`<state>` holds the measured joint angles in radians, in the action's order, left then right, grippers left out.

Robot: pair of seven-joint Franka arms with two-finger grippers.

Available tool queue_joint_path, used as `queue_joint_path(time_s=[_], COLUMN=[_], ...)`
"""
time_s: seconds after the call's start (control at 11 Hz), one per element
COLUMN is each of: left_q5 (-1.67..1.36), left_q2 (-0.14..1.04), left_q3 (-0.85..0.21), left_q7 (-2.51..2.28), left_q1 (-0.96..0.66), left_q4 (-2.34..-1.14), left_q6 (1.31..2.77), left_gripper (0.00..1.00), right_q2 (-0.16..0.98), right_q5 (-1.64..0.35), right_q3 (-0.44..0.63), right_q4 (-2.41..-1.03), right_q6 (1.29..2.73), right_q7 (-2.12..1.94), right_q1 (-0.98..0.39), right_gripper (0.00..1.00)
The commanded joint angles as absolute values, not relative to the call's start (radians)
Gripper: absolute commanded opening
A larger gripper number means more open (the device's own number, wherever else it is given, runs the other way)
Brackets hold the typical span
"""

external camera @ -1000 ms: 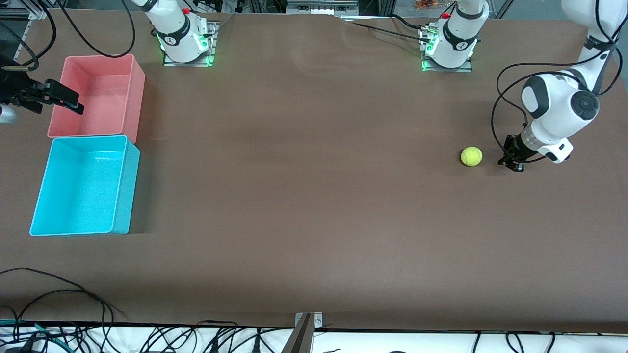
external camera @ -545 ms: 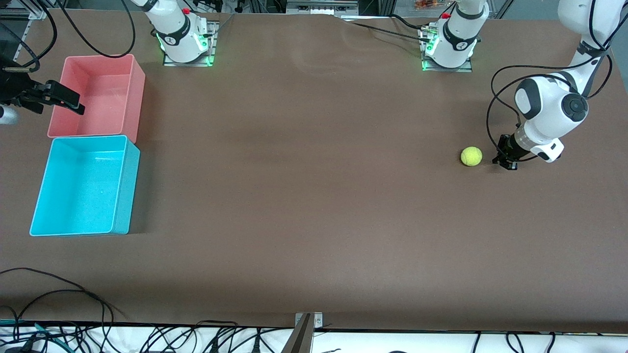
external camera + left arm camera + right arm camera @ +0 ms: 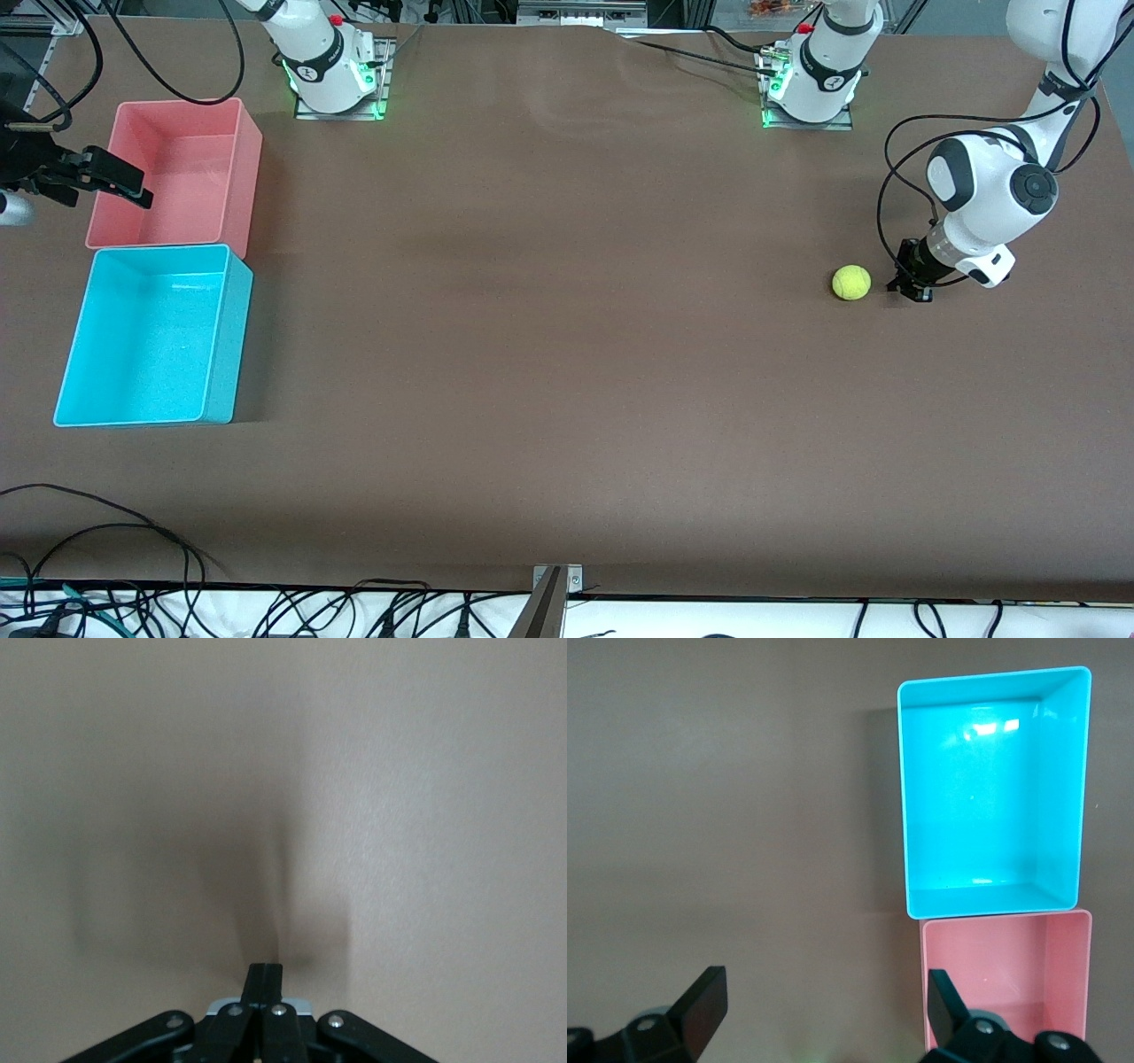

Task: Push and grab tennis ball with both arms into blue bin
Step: 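Push the tennis ball with the left gripper toward the cyan bin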

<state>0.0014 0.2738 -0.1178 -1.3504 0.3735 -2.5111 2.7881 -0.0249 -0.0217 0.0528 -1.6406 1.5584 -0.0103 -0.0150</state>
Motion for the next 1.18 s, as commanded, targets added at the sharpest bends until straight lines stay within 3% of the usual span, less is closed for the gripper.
queue_joint_path(time_s=[0.0, 0.36, 0.64, 0.82, 1.09], left_q5=[0.018, 0.018, 0.012, 0.014, 0.017], left_q2=[0.235, 0.235, 0.242, 0.215, 0.178], left_q3=[-0.205, -0.466, -0.697, -0.77, -0.775], left_q7=[-1.469, -1.831, -2.099, -2.121, -2.112], left_q1=[0.38, 0.376, 0.367, 0.371, 0.376], left_q4=[-2.563, -2.543, -2.43, -2.375, -2.275], left_q6=[2.803, 2.796, 2.735, 2.633, 2.411], left_gripper=[0.0, 0.0, 0.0, 0.0, 0.0], right_q2=[-0.026, -0.021, -0.02, -0.02, -0.02], right_q5=[-0.021, -0.021, -0.023, -0.023, -0.023], right_q3=[0.052, 0.055, 0.06, 0.061, 0.061], right_q4=[-1.637, -1.637, -1.637, -1.637, -1.637], right_q6=[1.586, 1.577, 1.575, 1.574, 1.574], right_q7=[-0.011, -0.009, -0.009, -0.009, -0.008], right_q1=[-0.009, -0.006, -0.006, -0.006, -0.006], right_gripper=[1.0, 1.0, 1.0, 1.0, 1.0])
